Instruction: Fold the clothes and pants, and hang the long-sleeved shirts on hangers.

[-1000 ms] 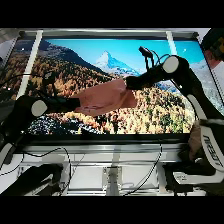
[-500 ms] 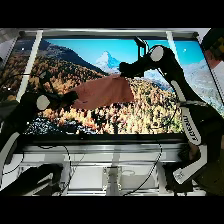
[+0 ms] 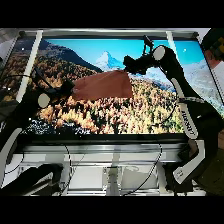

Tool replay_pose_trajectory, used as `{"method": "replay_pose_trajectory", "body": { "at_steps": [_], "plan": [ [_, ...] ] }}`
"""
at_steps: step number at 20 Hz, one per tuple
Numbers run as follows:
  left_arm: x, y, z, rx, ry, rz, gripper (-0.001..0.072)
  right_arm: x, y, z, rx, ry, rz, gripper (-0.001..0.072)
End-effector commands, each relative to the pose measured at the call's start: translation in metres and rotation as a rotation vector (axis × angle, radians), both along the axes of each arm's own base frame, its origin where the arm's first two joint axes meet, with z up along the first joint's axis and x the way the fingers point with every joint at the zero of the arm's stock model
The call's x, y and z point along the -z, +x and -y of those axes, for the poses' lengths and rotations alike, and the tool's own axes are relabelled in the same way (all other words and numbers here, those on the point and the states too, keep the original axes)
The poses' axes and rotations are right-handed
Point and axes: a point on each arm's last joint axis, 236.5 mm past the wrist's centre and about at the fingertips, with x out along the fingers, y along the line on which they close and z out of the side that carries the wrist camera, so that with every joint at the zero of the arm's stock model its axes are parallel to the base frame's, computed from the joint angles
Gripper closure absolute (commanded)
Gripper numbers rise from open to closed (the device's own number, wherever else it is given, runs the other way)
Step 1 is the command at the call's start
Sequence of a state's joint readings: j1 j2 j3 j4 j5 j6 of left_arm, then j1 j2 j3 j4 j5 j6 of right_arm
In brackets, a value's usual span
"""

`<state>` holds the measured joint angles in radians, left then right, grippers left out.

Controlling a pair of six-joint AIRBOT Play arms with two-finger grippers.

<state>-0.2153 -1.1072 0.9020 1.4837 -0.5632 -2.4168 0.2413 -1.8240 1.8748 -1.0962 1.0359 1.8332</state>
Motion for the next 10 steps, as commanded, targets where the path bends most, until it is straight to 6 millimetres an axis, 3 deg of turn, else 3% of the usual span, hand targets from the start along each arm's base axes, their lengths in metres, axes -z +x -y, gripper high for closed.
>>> {"method": "replay_pose_trajectory", "body": {
  "at_steps": [1, 5, 7, 10],
  "plan": [
    [0.002, 0.012, -0.003, -0.088, -0.08, 0.01, 0.0691, -0.004, 0.01, 0.002, 0.049, 0.026, 0.017, 0.0701],
    [-0.002, 0.007, 0.004, -0.045, -0.056, 0.013, 0.0692, 0.002, 0.004, 0.01, 0.031, -0.026, -0.003, 0.0702],
    [-0.007, -0.006, 0.005, 0.053, 0.041, 0.015, 0.0693, 0.003, -0.002, 0.027, 0.019, -0.123, 0.0, 0.0703],
    [-0.018, -0.031, -0.017, 0.096, 0.183, -0.013, 0.0694, -0.015, -0.008, 0.029, 0.017, -0.13, 0.03, 0.0703]
  ]
}}
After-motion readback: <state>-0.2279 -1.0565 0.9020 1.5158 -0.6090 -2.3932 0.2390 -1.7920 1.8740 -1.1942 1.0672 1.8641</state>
